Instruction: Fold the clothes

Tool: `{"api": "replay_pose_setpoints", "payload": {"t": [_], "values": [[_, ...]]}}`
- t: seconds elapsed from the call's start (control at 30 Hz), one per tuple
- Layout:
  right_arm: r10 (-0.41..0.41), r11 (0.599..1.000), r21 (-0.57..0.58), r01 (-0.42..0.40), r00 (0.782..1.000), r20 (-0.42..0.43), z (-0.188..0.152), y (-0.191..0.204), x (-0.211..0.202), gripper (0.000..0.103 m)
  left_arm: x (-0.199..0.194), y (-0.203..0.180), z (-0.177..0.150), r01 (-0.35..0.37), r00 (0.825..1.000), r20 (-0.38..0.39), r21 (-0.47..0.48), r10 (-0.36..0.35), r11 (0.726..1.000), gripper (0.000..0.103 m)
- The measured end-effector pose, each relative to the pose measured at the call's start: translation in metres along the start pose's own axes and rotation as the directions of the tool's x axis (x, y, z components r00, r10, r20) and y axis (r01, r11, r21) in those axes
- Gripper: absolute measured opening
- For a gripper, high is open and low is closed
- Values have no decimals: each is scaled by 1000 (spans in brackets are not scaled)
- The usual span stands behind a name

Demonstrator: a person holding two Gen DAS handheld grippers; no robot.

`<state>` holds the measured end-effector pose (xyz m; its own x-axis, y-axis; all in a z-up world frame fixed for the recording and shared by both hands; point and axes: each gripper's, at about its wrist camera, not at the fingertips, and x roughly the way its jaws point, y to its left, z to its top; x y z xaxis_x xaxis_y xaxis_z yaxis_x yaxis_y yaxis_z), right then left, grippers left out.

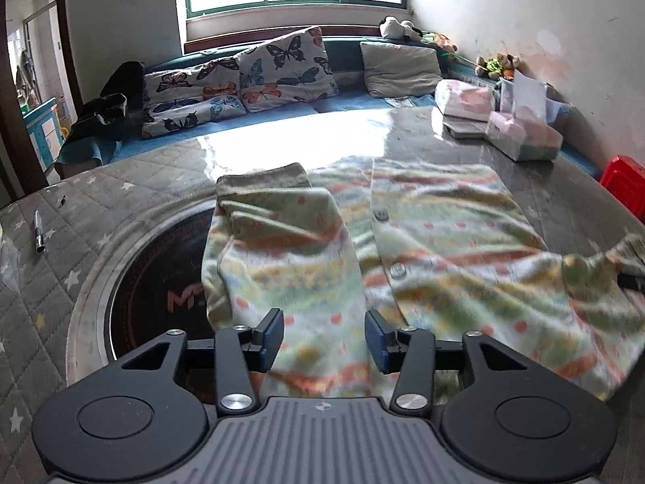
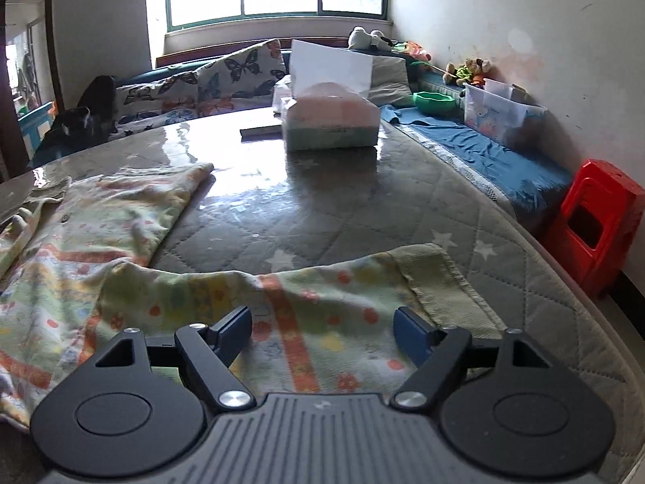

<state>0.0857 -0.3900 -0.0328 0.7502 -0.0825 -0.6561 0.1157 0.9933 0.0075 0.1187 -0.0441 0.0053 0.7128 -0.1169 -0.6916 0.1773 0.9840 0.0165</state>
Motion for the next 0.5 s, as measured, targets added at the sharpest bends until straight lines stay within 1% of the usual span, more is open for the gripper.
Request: {"api": "replay_pose_setpoints", "payload": {"t": [0.07,0.13,0.23,0.3,0.4,0.5], "values": [[20,1000,1,-20,1000,6,1,4,-4,80,5,-1,6,-2,1000,0,-2,2,1000,54],[52,999,-12,-52,998,19,5,11,-8,80,8,-1,9,-5,1000,-1,-2,5,1000,56],[100,994,-57,-98,994,39,16,26,-12,80,13,-2,13,-2,1000,-8,-4,2,1000,56],[106,992,-80,-101,993,51,22,37,-13,81,18,-2,21,-3,1000,-7,-6,3,1000,56],[123,989,-83,-119,992,40,23,47,-10,81,25,-1,32,-4,1000,-6,-10,4,1000,56],[130,989,-72,-128,991,13,16,50,-5,81,31,-1,44,-5,1000,-5,-14,5,1000,56]]}}
